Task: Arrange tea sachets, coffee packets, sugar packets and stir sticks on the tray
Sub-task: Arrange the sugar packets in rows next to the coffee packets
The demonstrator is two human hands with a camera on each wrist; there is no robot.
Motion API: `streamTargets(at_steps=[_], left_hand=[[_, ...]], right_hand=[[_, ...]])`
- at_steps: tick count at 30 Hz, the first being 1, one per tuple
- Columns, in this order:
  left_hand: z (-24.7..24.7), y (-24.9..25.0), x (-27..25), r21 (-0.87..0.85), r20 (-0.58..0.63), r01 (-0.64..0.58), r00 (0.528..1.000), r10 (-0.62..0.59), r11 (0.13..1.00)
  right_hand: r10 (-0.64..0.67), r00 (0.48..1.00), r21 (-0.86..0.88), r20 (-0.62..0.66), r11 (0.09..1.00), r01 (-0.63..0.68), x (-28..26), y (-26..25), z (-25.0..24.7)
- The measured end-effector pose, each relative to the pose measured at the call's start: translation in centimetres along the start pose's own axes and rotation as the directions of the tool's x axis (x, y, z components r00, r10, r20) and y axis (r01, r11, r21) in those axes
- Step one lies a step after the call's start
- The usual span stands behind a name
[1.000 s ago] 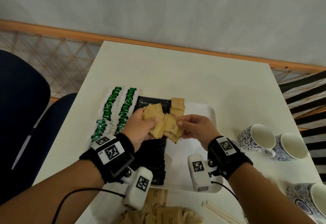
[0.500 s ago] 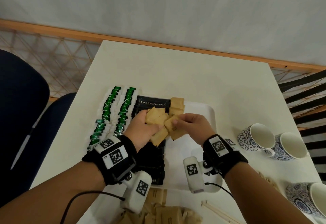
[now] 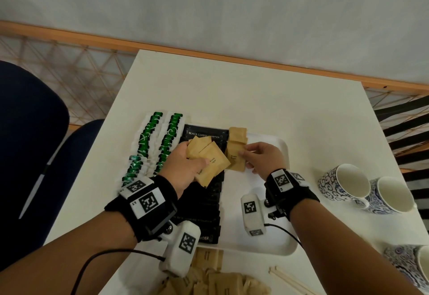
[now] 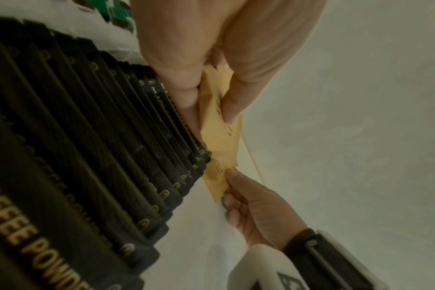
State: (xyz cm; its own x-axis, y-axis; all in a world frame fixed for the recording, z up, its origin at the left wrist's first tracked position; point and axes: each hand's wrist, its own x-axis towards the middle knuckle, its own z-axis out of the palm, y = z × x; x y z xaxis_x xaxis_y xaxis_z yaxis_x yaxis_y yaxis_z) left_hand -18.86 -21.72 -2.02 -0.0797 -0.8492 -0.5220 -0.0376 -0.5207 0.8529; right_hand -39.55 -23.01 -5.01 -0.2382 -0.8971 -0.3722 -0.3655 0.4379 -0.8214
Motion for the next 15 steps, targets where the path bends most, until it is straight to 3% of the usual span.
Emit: streamTargets(at_steps=[6, 15], left_hand=[[0.00, -0.16, 0.28, 0.016, 0.004, 0.013, 1.000, -0.013, 1.000], [0.20, -0.16, 0.36, 0.014, 0.009, 0.021, 1.000, -0.022, 1.000]], right_hand=[[-0.020, 0.999, -0.088, -0.033, 0.996, 0.017, 0.68, 0.43, 0.46], [-0.013, 0.999, -0.079, -0.036, 0.997, 0.010, 0.24, 0.41, 0.36]])
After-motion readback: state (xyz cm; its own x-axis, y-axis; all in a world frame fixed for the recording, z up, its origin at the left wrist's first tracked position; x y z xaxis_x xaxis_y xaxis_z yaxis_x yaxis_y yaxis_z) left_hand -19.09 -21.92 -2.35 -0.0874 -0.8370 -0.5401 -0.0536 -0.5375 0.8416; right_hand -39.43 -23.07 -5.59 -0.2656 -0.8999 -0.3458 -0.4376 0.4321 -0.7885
